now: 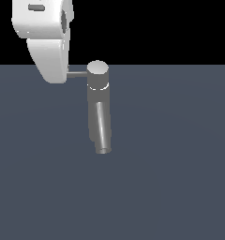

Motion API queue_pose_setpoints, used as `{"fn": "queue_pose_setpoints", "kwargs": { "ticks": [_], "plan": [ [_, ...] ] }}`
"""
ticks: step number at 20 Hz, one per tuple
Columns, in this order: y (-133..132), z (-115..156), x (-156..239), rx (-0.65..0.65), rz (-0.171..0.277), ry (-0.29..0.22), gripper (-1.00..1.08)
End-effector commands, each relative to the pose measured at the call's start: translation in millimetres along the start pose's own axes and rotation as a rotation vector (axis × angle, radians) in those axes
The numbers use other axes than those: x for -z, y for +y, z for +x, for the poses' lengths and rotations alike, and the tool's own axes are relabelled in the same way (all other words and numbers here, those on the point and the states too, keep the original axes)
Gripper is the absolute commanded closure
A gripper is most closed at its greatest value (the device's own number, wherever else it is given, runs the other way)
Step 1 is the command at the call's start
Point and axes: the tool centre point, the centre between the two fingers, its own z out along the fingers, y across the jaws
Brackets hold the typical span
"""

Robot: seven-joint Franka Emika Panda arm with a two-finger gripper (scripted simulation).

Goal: Turn on the faucet by rotating a designated handle.

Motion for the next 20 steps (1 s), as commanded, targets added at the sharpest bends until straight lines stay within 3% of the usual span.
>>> {"fn": "queue_pose_setpoints", "kwargs": {
  "ticks": [1,14,20],
  "plan": [
    [9,-1,0,0.001,-0.004,0.001,1.08],
    [45,-4,0,0.001,-0.004,0.001,1.08],
    [44,-5,1,0.009,0.003,-0.005,1.08]
  ]
}}
